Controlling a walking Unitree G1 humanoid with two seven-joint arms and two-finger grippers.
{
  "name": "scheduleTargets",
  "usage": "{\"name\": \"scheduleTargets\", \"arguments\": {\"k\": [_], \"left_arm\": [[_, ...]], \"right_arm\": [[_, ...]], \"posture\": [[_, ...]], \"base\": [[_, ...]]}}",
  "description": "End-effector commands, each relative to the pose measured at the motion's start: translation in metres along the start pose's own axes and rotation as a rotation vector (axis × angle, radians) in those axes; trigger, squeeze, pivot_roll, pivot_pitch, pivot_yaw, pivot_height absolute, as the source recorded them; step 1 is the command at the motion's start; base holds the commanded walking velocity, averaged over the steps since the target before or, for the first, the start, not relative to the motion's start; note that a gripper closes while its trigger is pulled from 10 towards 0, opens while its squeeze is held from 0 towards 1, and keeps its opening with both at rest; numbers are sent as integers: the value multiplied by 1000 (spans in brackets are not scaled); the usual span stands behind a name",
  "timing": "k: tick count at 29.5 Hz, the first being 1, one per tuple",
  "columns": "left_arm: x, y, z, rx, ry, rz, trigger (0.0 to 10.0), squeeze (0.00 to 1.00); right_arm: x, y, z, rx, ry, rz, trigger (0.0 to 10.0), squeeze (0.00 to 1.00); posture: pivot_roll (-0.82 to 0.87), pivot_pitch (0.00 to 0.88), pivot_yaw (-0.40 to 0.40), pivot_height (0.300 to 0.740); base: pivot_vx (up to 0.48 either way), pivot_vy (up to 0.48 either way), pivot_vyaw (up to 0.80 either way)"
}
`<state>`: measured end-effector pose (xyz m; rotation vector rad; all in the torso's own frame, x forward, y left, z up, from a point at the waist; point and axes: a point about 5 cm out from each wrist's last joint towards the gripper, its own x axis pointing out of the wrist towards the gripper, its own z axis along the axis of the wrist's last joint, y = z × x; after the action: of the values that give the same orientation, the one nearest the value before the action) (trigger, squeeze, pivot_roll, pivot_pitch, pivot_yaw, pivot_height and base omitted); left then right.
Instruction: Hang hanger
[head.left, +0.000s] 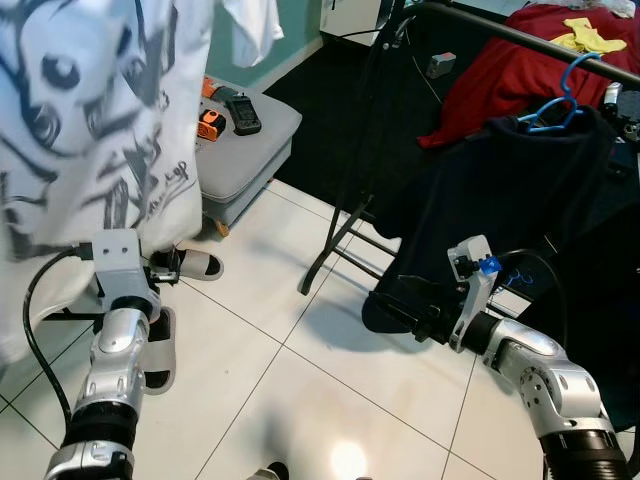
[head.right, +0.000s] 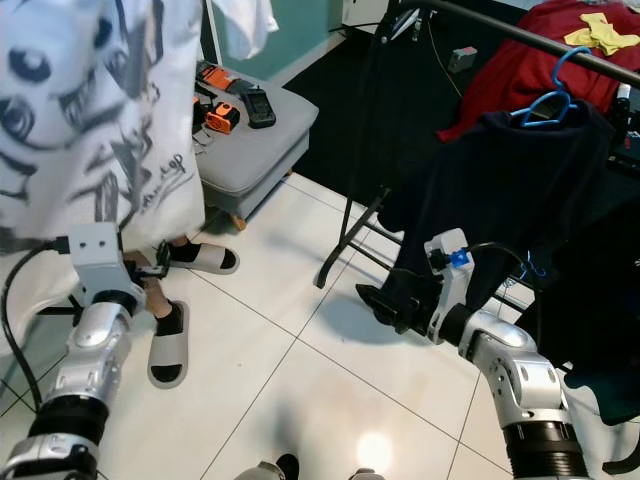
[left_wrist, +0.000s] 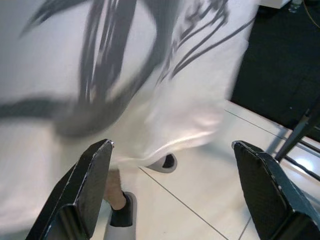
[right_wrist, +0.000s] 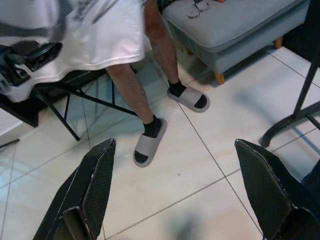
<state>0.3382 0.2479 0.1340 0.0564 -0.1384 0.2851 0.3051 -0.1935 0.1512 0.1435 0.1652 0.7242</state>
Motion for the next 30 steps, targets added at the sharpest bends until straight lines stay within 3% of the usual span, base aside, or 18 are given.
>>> {"name": "scheduleTargets", "arguments": {"k": [1, 7, 13, 14, 17, 18, 19, 20, 22, 23, 26, 27, 29, 30], "left_arm": [[0, 5, -9, 26, 40, 10, 10000, 0], [14, -5, -7, 26, 67, -16, 10000, 0], [10, -10, -11, -18, 65, -47, 10000, 0], [3, -11, -18, -21, 67, -62, 10000, 0], [-36, -6, -46, -35, 95, -116, 10000, 0], [-36, -6, -46, -35, 95, -116, 10000, 0], [-53, -3, -53, -33, 102, -130, 10000, 0], [-53, -3, -53, -33, 102, -130, 10000, 0], [-82, 5, -60, -27, 113, -128, 10000, 0], [-82, 5, -60, -27, 113, -128, 10000, 0], [-104, 15, -67, -23, 137, -90, 10000, 0], [-104, 15, -67, -23, 137, -90, 10000, 0], [-129, 22, -83, -28, 204, -63, 10000, 0], [-129, 22, -83, -28, 204, -63, 10000, 0]], "right_arm": [[-4, 1, -3, 19, 6, -1, 10000, 0], [-4, 6, 2, 28, -10, 18, 10000, 0], [-5, 6, -13, 31, 21, -26, 10000, 0], [-5, 4, -23, 34, 46, -61, 10000, 0], [-9, -8, -67, 53, 160, -225, 10000, 0], [-9, -8, -67, 53, 160, -225, 10000, 0], [-11, -11, -82, 58, 198, -283, 10000, 0], [-11, -11, -82, 58, 198, -283, 10000, 0], [-15, -15, -104, 75, 246, -374, 10000, 0], [-15, -15, -104, 75, 246, -374, 10000, 0], [-21, -18, -122, 83, 291, -457, 10000, 0], [-21, -18, -122, 83, 291, -457, 10000, 0], [-29, -16, -137, 87, 315, -492, 10000, 0], [-29, -16, -137, 87, 315, -492, 10000, 0]], "posture": [[-211, 255, -84, 740], [-224, 260, -80, 740], [-207, 244, -57, 740], [-190, 230, -43, 740], [-137, 198, -29, 740], [-137, 198, -29, 740], [-109, 183, -31, 740], [-109, 183, -31, 740], [-86, 168, -33, 740], [-86, 168, -33, 740], [-56, 146, -41, 740], [-56, 146, -41, 740], [-40, 118, -45, 740], [-40, 118, -45, 740]], "base": [[0, 0, 0], [0, 0, 0], [0, 0, 0], [0, 0, 0], [0, 0, 0], [0, 0, 0], [0, 0, 0], [0, 0, 0], [0, 0, 0], [0, 0, 0], [0, 0, 0], [0, 0, 0], [0, 0, 0], [0, 0, 0]]}}
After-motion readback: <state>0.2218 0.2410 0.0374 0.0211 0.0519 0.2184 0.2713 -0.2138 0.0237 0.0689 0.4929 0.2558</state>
